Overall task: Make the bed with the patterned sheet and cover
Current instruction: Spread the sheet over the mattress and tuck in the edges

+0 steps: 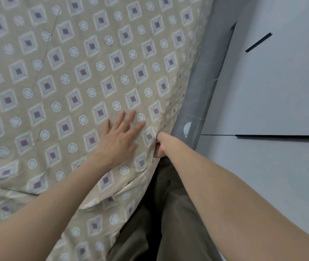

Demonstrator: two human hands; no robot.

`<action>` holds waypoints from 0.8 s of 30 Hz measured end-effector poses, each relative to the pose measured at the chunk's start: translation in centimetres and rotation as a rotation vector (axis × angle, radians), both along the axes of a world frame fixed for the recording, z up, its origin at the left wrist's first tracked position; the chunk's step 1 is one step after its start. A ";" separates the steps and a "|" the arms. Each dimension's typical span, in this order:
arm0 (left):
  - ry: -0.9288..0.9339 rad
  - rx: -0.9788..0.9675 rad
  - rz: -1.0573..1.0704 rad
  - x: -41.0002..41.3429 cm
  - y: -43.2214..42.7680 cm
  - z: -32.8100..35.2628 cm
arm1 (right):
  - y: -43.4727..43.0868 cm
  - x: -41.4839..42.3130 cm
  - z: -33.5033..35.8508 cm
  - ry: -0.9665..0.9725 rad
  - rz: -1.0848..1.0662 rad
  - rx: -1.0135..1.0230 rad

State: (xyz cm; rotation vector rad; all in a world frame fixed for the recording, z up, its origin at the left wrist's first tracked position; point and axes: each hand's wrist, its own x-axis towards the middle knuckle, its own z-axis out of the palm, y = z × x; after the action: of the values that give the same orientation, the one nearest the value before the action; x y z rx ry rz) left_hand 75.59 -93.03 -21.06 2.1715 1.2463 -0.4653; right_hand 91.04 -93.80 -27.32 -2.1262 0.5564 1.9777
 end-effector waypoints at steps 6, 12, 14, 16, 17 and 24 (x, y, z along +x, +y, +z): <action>0.046 0.024 -0.044 0.1 -0.5 -0.8 | -1.4 0.3 -0.7 -0.158 0.107 0.161; 0.027 0.042 -0.018 0.3 -0.8 -1.3 | -0.6 0.6 -0.6 0.136 0.030 0.089; 0.029 0.038 -0.020 0.3 -0.7 -1.2 | 0.1 0.7 -0.8 0.173 0.052 0.095; 0.016 0.031 -0.020 0.3 -0.6 -1.2 | 0.5 0.9 -0.8 0.142 0.044 0.133; 0.014 0.030 -0.022 0.3 -0.6 -1.1 | 0.6 0.9 -0.5 0.098 0.054 0.147; 0.085 0.041 -0.089 0.5 -0.7 -1.2 | -0.4 0.9 -1.7 -0.222 0.053 0.126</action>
State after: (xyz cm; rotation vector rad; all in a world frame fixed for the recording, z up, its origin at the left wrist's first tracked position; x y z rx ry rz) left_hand 76.04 -93.78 -22.23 2.2698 1.2179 -0.5787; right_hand 91.97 -94.18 -29.04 -2.2618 0.3320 1.7206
